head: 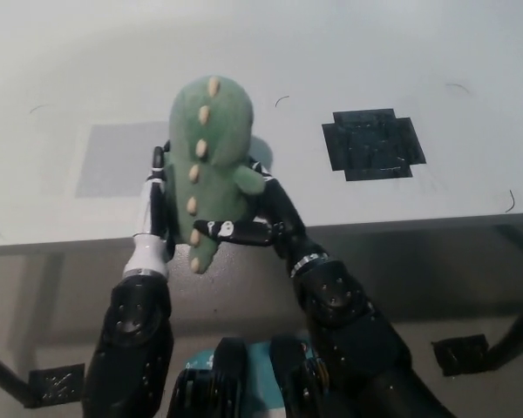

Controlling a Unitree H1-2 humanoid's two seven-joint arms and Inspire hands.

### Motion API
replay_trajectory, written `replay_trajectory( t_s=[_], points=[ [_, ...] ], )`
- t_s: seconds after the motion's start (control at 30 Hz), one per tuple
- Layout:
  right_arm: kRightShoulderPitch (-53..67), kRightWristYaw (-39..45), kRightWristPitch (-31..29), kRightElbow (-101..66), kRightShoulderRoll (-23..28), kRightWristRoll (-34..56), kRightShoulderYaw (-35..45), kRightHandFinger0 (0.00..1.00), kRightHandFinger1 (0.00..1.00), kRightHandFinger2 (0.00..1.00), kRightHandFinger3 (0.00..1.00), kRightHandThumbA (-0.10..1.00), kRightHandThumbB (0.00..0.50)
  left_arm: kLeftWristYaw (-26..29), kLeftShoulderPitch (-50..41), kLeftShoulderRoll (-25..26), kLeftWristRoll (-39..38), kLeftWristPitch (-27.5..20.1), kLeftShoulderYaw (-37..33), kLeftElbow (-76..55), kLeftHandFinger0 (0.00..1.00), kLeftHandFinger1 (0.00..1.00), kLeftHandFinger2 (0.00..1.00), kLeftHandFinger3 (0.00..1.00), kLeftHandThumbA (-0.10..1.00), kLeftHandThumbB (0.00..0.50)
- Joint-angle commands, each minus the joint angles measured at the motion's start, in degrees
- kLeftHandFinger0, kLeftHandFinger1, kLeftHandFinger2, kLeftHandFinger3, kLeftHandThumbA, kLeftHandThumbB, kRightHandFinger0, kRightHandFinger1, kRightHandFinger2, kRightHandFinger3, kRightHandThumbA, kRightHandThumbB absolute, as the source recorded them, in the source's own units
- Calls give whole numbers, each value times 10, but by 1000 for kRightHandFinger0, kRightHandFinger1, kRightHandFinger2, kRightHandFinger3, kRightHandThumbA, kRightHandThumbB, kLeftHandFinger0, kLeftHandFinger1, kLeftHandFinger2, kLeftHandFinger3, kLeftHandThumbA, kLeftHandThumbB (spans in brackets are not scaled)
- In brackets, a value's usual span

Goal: Use both hands to pick up a dinasour on the right side and move it to the left side

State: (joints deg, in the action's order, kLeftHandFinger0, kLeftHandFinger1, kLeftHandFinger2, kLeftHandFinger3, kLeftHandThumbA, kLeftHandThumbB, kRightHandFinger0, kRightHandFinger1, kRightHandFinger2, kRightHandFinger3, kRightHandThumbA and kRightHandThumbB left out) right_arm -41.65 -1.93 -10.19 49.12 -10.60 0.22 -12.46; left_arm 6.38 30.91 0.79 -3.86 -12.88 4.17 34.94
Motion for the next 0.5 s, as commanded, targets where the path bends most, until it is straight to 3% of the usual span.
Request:
replay_trajectory(
  t_s=[0.0, 0.2, 0.27, 0.33, 0.4, 0.43, 0.47],
  points=[
    [-54, 18, 32, 20, -51, -39, -31, 1000, 1000, 1000, 1000, 1000, 0, -14, 13, 1, -18, 27, 8, 2, 1000, 1000, 1000, 1000, 1000, 264],
    [-111, -4, 44, 90, -68, -47, -26, 1000, 1000, 1000, 1000, 1000, 0, -30, 31, 12, -49, 26, 34, 14, 1000, 1000, 1000, 1000, 1000, 173],
    [-130, -12, 40, 116, -74, -48, -22, 1000, 1000, 1000, 1000, 1000, 0, -37, 37, 17, -61, 27, 42, 15, 1000, 1000, 1000, 1000, 1000, 175],
    [-142, -15, 35, 133, -79, -47, -18, 1000, 1000, 1000, 1000, 1000, 0, -45, 38, 21, -71, 35, 47, 13, 1000, 1000, 1000, 1000, 1000, 228],
    [-151, -12, 24, 148, -81, -49, -18, 1000, 1000, 1000, 1000, 1000, 0, -50, 37, 27, -65, 27, 44, 13, 1000, 1000, 1000, 1000, 1000, 240],
    [-157, -17, 26, 155, -82, -52, -19, 1000, 1000, 1000, 1000, 1000, 0, -53, 39, 32, -63, 14, 43, 18, 1000, 1000, 1000, 1000, 1000, 223],
    [-167, -10, 31, 160, -85, -53, -20, 1000, 1000, 1000, 1000, 1000, 0, -53, 39, 41, -62, 13, 44, 17, 1000, 1000, 1000, 1000, 1000, 243]
  ],
)
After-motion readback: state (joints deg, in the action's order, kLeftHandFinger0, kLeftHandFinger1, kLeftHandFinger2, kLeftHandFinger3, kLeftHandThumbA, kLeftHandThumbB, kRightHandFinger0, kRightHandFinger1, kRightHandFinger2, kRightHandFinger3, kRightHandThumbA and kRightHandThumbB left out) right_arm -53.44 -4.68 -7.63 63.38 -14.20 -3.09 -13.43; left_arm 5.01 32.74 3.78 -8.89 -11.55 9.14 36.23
